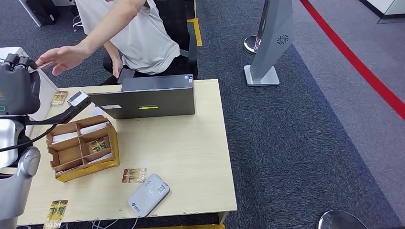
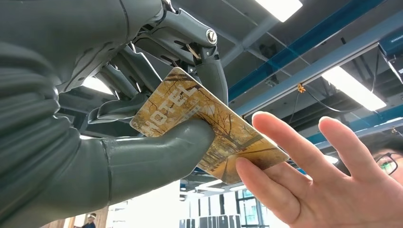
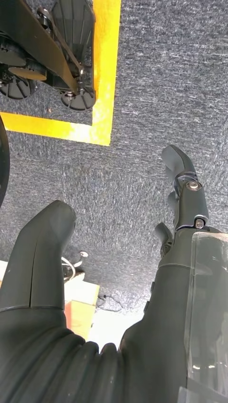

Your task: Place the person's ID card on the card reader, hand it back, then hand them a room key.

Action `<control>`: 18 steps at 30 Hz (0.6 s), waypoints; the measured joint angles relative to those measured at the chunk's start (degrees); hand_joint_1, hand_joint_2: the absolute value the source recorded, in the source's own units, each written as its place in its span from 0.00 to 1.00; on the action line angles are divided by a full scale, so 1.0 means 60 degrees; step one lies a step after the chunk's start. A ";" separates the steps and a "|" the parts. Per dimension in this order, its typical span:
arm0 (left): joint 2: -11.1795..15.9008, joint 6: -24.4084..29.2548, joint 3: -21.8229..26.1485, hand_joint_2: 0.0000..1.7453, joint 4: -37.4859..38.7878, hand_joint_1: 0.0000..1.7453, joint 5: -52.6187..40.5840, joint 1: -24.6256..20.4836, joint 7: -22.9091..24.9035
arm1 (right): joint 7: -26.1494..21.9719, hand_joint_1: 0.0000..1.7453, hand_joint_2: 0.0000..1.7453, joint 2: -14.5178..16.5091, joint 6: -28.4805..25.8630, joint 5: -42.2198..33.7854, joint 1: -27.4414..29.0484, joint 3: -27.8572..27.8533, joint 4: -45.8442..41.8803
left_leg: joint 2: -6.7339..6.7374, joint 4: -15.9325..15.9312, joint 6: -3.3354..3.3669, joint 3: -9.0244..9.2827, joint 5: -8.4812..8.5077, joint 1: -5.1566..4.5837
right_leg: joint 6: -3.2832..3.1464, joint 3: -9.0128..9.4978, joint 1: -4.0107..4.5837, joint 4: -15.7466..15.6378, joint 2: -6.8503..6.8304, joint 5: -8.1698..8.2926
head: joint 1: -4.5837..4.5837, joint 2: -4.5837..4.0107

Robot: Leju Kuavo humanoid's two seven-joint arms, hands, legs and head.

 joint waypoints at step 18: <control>0.0466 0.0345 0.0623 1.00 0.0674 0.50 -0.0019 0.0397 0.0090 | 0.0006 0.00 1.00 0.0000 -0.0038 -0.0124 0.0045 0.0076 0.0000 | 0.0006 -0.0003 -0.0001 -0.0001 -0.0001 0.0003 | -0.0002 -0.0005 0.0000 0.0001 0.0009 -0.0001 | -0.0001 -0.0001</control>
